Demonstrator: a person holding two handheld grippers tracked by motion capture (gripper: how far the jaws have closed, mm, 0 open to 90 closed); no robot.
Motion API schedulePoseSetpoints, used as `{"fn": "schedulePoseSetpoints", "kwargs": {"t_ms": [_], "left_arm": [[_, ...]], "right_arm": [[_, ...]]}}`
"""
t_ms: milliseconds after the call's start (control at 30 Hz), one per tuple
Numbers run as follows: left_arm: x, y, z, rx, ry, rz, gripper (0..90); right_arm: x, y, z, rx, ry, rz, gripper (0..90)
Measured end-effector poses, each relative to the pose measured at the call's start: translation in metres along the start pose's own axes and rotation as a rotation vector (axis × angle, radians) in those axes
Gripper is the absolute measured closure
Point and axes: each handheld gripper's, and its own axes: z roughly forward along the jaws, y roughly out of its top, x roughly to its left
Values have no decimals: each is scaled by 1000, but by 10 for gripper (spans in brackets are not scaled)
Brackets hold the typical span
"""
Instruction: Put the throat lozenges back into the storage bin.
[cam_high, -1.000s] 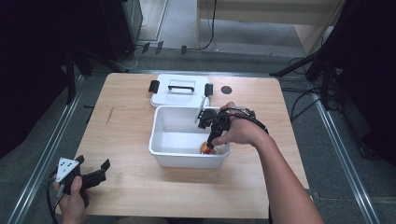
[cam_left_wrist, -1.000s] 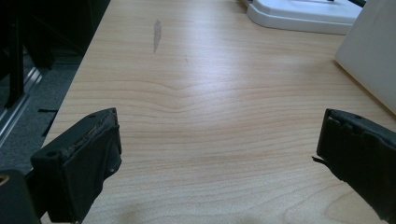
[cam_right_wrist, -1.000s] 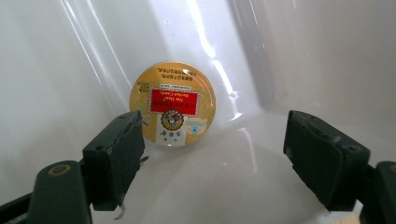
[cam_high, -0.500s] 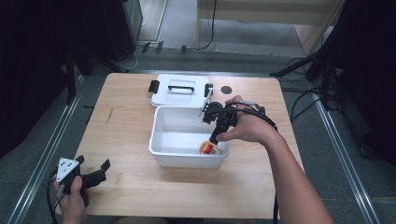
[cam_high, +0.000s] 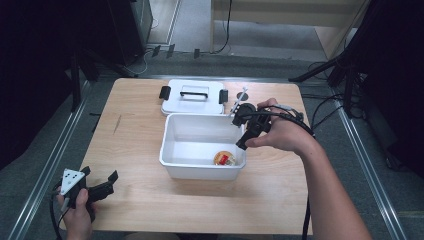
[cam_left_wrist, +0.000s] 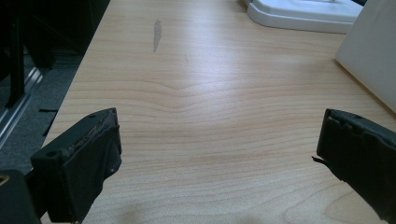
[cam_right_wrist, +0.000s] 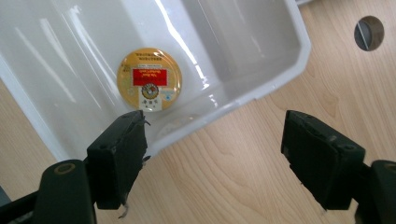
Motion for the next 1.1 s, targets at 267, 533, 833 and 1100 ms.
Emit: {"fn": "schedulePoseSetpoints", "kwargs": {"t_ms": [267,533,833,1100], "left_arm": [[0,0,0,0,0,0,3],[0,0,0,2,0,1,3],[0,0,0,2,0,1,3],[0,0,0,2,1,2,3]], "right_arm": [[-9,-17,-3,11,-20,25,225],[-13,-31,-1,17,-23,56,223],[-18,-49,6,24,-18,91,222],[-21,-67,15,32,-14,117,220]]}}
